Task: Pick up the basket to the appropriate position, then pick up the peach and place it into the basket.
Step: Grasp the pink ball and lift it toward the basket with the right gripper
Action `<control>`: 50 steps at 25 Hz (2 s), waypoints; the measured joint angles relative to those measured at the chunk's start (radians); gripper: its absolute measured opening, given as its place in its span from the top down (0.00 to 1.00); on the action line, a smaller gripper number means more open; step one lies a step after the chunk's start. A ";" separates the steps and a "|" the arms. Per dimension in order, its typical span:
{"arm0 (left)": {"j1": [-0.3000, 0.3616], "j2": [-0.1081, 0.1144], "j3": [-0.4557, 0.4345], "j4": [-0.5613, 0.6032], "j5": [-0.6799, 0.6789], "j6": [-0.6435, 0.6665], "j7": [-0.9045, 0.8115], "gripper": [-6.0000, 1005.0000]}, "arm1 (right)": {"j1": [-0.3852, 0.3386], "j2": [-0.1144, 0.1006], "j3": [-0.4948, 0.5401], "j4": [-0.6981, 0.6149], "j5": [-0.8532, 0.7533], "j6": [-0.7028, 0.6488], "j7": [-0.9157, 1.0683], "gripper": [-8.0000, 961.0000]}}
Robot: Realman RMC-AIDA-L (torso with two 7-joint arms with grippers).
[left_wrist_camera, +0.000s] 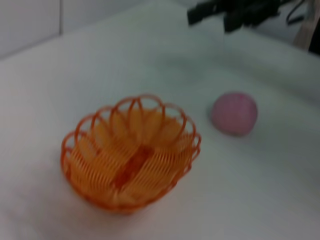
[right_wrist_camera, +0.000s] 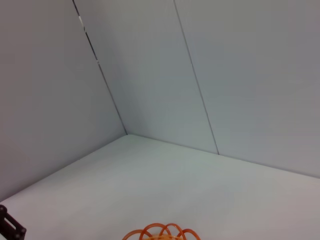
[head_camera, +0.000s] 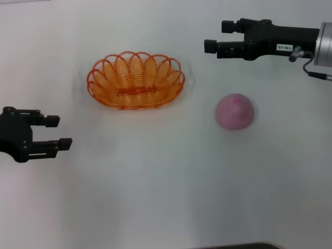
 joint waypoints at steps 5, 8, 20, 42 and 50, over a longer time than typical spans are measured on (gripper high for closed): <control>0.010 0.005 -0.057 -0.117 -0.098 0.002 0.111 0.36 | 0.001 -0.004 -0.002 -0.005 -0.001 -0.002 0.001 0.02; 0.014 0.006 -0.077 -0.176 -0.117 -0.009 0.172 0.36 | 0.006 -0.007 -0.004 -0.006 -0.006 0.000 0.002 0.02; 0.053 0.011 -0.216 -0.281 -0.124 0.002 0.293 0.36 | 0.012 -0.010 -0.028 -0.009 -0.008 0.002 0.002 0.02; 0.058 0.002 -0.211 -0.299 -0.126 0.004 0.287 0.36 | 0.096 -0.060 -0.216 -0.351 -0.239 -0.216 0.378 0.02; 0.051 0.001 -0.210 -0.305 -0.124 0.006 0.278 0.37 | 0.222 -0.023 -0.225 -0.488 -0.583 -0.351 0.495 0.02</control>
